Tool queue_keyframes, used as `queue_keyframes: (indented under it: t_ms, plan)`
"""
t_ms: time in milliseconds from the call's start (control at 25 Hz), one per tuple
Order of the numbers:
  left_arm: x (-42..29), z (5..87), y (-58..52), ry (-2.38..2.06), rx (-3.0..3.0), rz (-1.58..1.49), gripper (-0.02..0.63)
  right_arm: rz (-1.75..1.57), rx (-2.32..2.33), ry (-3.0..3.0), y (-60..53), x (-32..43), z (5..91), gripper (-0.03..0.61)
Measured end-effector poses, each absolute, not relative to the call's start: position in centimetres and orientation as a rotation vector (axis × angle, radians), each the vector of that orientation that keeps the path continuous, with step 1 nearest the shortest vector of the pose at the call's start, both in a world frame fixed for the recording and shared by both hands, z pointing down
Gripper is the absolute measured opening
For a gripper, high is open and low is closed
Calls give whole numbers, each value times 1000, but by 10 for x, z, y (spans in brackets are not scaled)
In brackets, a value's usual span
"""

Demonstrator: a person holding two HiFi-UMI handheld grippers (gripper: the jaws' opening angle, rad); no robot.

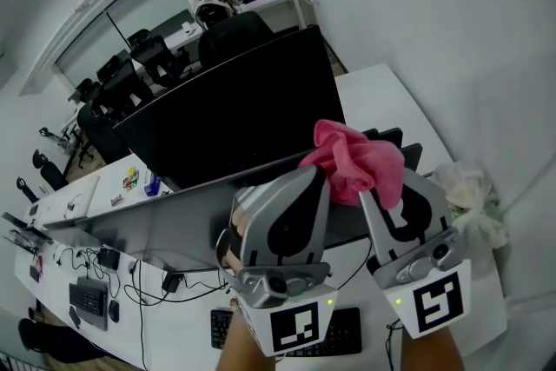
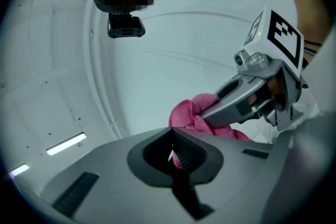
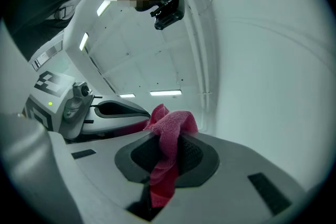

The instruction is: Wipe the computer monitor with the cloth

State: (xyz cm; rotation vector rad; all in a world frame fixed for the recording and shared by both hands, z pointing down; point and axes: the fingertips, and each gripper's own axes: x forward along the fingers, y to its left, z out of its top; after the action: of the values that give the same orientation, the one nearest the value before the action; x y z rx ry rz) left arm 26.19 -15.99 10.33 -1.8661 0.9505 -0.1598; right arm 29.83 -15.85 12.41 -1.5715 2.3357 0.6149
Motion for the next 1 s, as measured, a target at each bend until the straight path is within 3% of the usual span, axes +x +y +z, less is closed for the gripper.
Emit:
queue_keyframes:
  t_ms: [440, 1000]
  plan:
    - [279, 117, -152, 912, -1917, -120, 6, 543, -1682, 2276, -159, 320, 148, 63]
    - [283, 194, -157, 909, -2055, -136, 6, 375, -1761, 2371, -164, 321, 239, 63]
